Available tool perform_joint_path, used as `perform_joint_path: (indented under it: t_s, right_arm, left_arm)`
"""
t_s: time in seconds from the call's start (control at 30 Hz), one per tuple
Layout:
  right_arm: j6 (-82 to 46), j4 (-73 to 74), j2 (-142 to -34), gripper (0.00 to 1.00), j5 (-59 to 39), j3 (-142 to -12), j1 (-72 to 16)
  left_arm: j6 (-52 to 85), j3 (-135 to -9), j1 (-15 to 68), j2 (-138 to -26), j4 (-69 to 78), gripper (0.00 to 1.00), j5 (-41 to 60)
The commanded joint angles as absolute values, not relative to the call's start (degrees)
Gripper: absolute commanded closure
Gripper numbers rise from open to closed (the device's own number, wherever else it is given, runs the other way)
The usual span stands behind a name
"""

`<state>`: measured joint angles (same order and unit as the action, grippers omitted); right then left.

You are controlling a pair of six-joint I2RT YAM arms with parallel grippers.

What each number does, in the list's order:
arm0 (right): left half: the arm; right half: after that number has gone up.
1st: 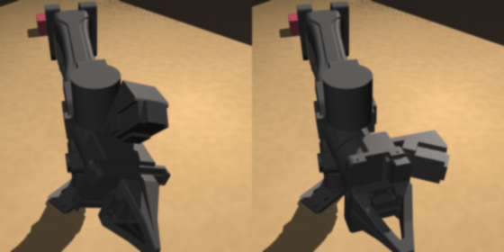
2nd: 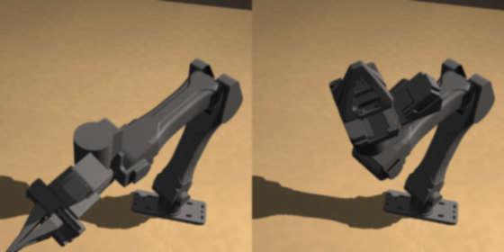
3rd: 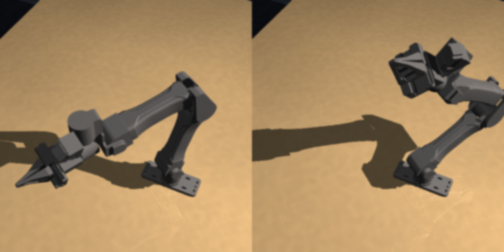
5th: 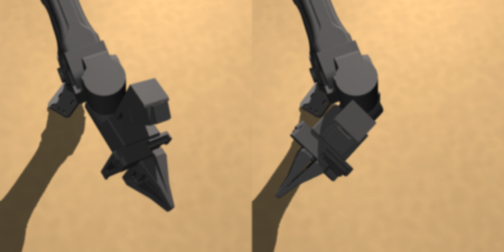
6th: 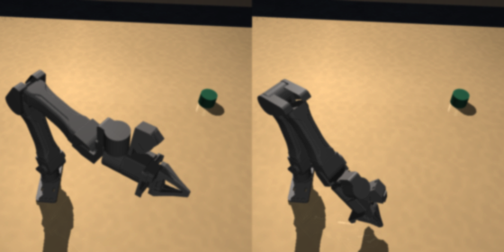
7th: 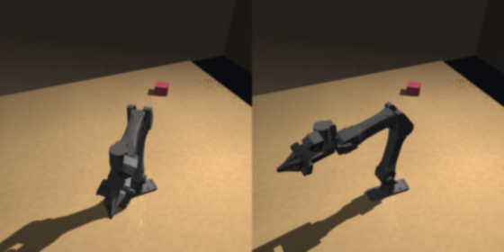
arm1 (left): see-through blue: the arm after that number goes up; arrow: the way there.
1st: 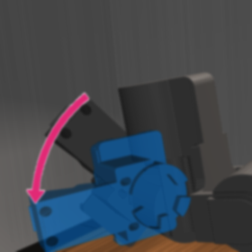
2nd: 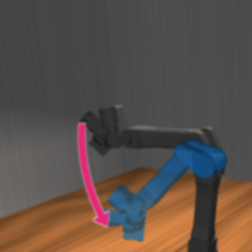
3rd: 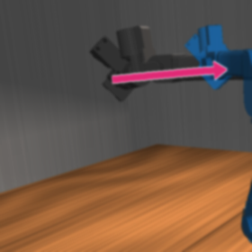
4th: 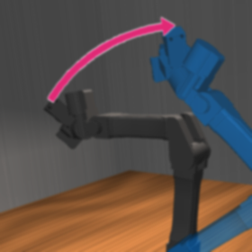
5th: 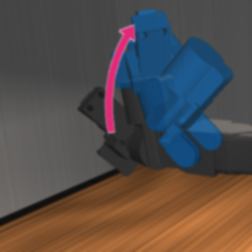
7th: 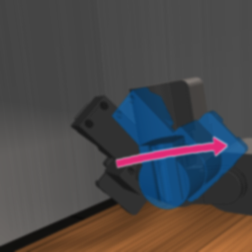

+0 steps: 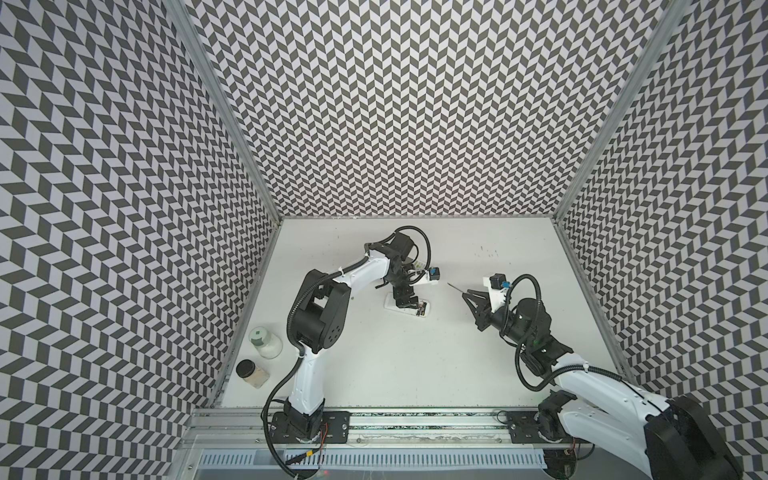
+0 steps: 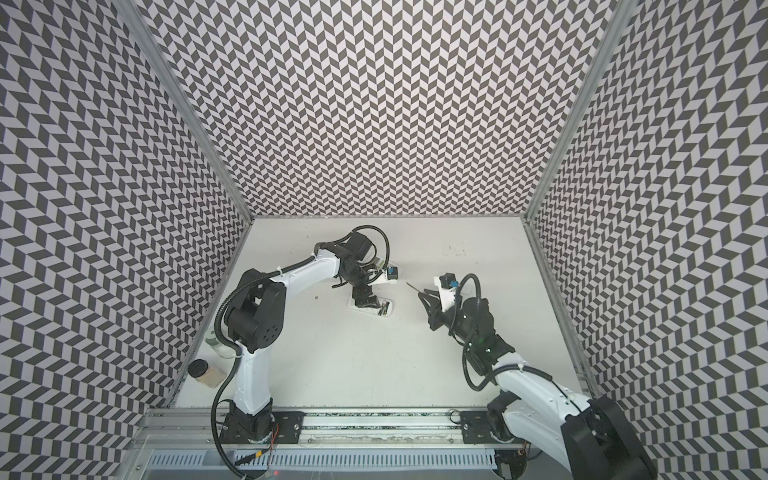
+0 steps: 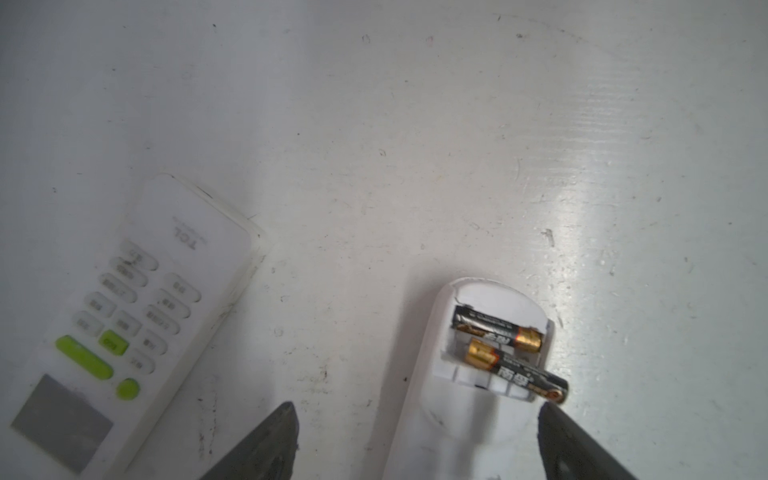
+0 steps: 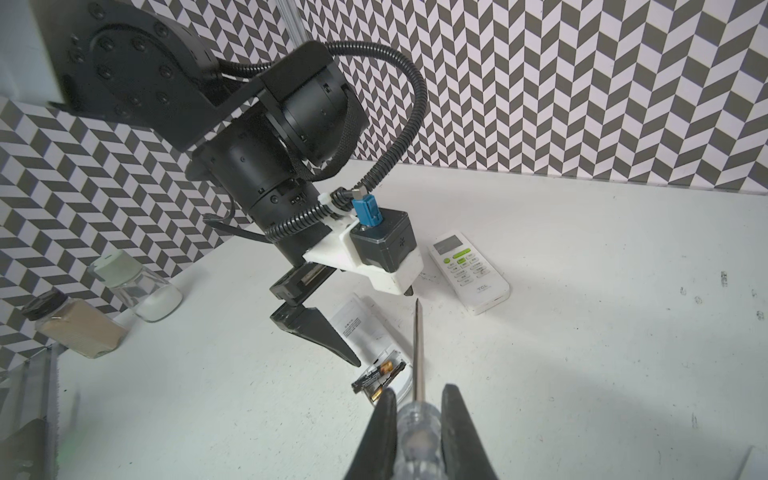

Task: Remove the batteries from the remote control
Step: 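Grasp the opened white remote near its battery end with the left gripper, then push the screwdriver tip under the nearer battery with the right gripper to pry it out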

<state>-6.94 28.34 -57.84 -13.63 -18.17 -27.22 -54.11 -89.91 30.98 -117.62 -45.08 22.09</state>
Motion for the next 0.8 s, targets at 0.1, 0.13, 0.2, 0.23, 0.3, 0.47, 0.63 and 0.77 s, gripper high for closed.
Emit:
perform_joint_path:
  t_s: [0.1, 0.13, 0.2, 0.23, 0.3, 0.47, 0.63, 0.77]
  right_arm:
    - [-6.5, 31.0, -58.1, 1.0, -14.2, -18.8, -27.1]
    - [-6.2, 30.7, -58.2, 1.0, -14.1, -18.9, -27.1]
    - [-6.6, 31.0, -58.4, 1.0, -14.1, -18.8, -27.2]
    - [-6.6, 31.2, -58.5, 1.0, -14.3, -18.8, -27.1]
    - [-6.4, 30.9, -58.8, 1.0, -14.4, -19.0, -27.1]
    - [-6.2, 30.5, -58.8, 1.0, -14.2, -19.2, -27.1]
    - [-5.7, 30.7, -59.9, 1.0, -15.3, -19.7, -27.1]
    - [-6.2, 31.7, -60.1, 1.0, -15.8, -19.0, -27.1]
  left_arm:
    - [-58.2, -89.6, 31.1, -118.2, -45.6, 0.06, 24.1]
    - [-58.9, -89.5, 31.1, -118.4, -45.5, 0.06, 24.5]
    - [-61.0, -89.1, 31.4, -119.0, -45.5, 0.05, 25.3]
    - [-61.9, -88.7, 31.5, -119.3, -45.5, 0.05, 25.4]
    - [-63.1, -88.2, 31.5, -119.8, -45.7, 0.05, 25.4]
    - [-64.7, -87.9, 31.2, -120.2, -47.4, 0.04, 27.2]
    - [-64.7, -87.0, 31.8, -119.8, -46.6, 0.05, 29.1]
    - [-62.8, -86.7, 32.4, -119.2, -44.3, 0.06, 28.7]
